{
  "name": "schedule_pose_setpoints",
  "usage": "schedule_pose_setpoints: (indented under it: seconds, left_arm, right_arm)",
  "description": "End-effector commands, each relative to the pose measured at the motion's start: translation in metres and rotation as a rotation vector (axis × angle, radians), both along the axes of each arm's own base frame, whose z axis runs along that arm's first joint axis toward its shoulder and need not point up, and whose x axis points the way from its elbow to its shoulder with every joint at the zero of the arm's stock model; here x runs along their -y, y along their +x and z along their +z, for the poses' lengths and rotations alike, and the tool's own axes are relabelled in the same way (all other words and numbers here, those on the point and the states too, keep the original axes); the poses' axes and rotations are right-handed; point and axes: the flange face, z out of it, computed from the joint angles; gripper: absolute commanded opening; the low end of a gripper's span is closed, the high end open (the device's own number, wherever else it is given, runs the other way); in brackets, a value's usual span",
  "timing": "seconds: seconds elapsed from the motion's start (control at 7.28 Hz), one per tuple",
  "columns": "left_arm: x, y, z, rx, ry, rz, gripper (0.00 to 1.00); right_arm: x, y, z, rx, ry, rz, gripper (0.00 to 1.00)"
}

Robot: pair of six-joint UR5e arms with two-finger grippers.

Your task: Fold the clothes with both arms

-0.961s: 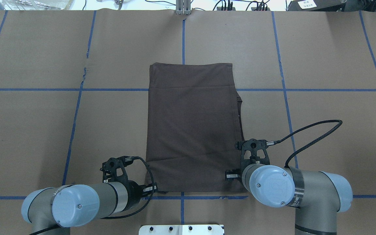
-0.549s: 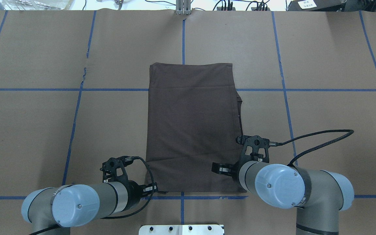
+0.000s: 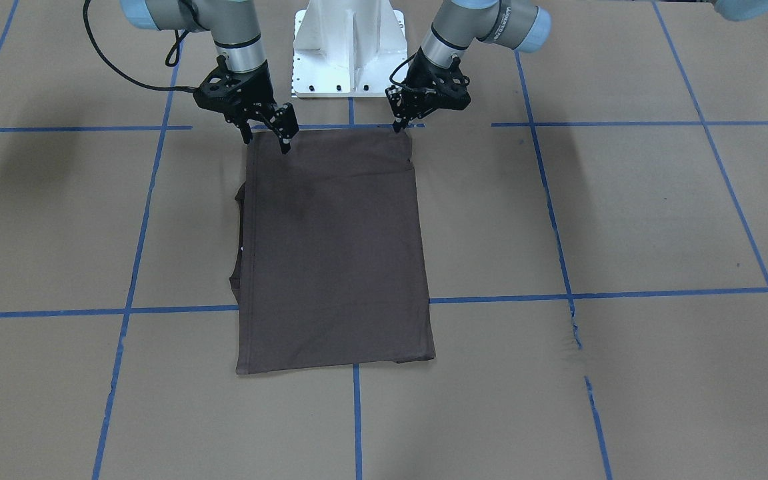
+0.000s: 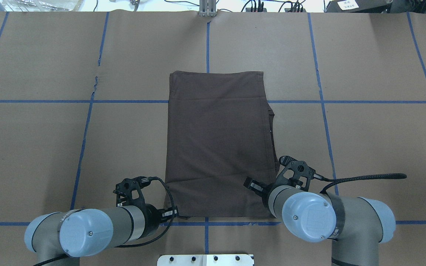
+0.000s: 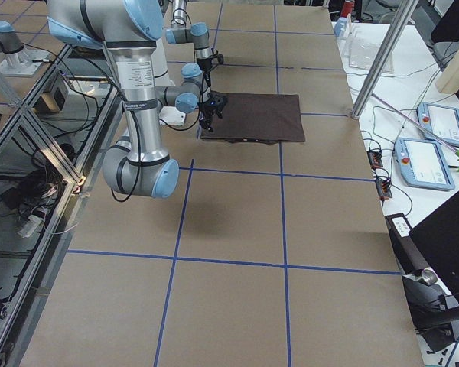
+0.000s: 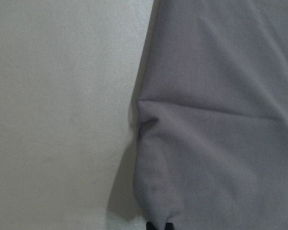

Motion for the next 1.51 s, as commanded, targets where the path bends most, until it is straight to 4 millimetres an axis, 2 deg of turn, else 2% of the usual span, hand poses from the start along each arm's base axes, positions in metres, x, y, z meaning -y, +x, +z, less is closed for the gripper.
schedule_pose_setpoints:
  seconds: [0.0,0.27,0.82,0.96,1.1,1.24,1.37]
  left_arm:
    - [0.001,0.001,0.002,0.006,0.003,-0.002,0.00]
    - [0.001,0.002,0.004,0.008,0.000,-0.003,0.00]
    - [0.000,0.002,0.004,0.007,-0.005,-0.004,0.00]
    - [0.000,0.002,0.004,0.007,-0.005,-0.004,0.00]
    - [0.000,0.002,0.004,0.007,-0.004,-0.003,0.00]
    - [0.000,0.002,0.004,0.007,-0.005,-0.004,0.00]
    - [0.000,0.002,0.004,0.007,-0.005,-0.004,0.00]
  right_arm:
    - [-0.010,-0.017,0.010,-0.049,-0.043,0.005,0.85]
    - [-0.021,-0.029,-0.002,-0.098,-0.054,-0.013,0.85]
    - [-0.030,-0.046,0.007,-0.114,-0.055,-0.013,0.84]
    - [-0.029,-0.046,0.006,-0.111,-0.058,-0.009,0.70]
    - [-0.029,-0.047,0.001,-0.088,-0.089,0.027,0.17]
    - [-0.028,-0.048,-0.004,-0.077,-0.094,0.034,0.00]
    - [-0.027,-0.048,-0.005,-0.068,-0.107,0.060,0.00]
